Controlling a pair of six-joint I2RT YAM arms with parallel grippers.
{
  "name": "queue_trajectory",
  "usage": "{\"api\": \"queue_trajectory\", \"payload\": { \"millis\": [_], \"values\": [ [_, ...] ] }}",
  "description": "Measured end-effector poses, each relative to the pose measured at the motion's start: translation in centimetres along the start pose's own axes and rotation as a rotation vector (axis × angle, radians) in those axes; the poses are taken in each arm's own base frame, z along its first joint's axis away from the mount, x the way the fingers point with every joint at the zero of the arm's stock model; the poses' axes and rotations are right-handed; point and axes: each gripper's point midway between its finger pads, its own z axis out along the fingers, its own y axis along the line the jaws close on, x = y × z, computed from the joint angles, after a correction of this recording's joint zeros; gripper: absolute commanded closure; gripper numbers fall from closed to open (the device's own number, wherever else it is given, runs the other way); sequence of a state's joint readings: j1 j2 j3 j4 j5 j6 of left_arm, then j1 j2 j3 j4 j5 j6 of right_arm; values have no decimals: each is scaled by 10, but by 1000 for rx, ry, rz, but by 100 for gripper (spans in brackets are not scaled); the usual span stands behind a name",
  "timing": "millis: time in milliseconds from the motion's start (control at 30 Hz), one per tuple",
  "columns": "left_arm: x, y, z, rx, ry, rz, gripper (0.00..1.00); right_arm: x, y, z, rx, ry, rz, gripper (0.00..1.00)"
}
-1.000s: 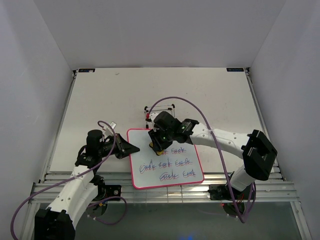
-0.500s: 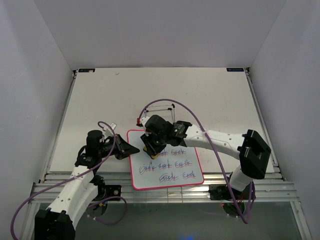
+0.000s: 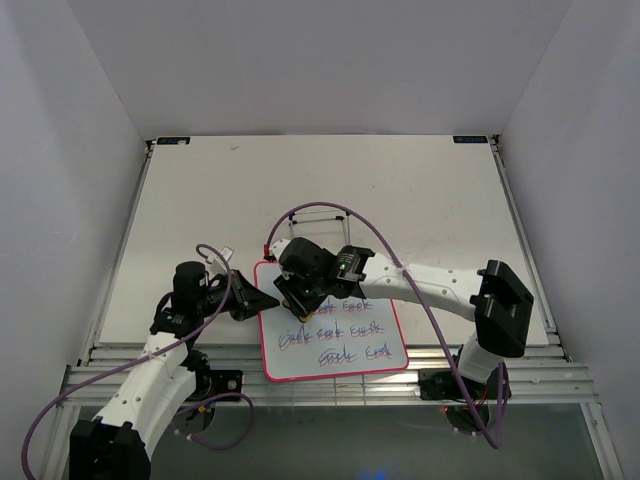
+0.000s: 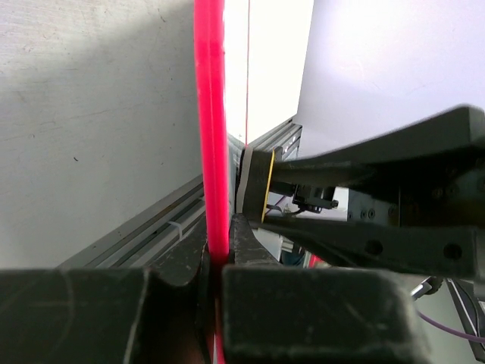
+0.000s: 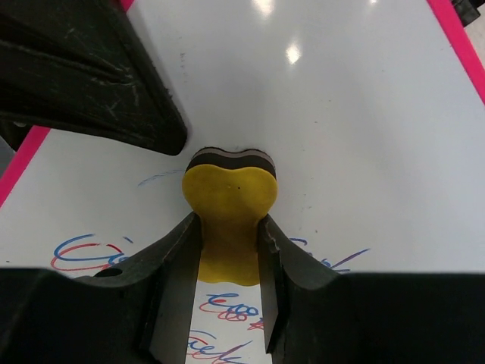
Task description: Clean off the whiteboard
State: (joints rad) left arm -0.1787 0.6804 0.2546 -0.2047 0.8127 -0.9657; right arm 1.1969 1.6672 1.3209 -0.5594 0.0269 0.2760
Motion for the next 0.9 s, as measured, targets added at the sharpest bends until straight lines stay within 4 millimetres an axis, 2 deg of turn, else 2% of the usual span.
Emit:
{"api": "queue_trajectory", "payload": {
  "millis": [333, 533, 700, 800, 900],
  "values": [
    [0, -1, 0, 4, -2, 4, 100, -1, 49, -7, -64, 23, -118, 74],
    [0, -1, 0, 5, -2, 6, 100, 0, 53, -7, -64, 23, -130, 74],
    [0, -1, 0, 4, -3, 9, 100, 1, 39, -4, -72, 10, -85, 75],
    [0, -1, 0, 4, -2, 7, 100, 9, 10, -4, -65, -5, -9, 75],
    [0, -1, 0, 2, 0, 1, 100, 26, -23, -5, -48, -15, 78, 75]
  ]
}}
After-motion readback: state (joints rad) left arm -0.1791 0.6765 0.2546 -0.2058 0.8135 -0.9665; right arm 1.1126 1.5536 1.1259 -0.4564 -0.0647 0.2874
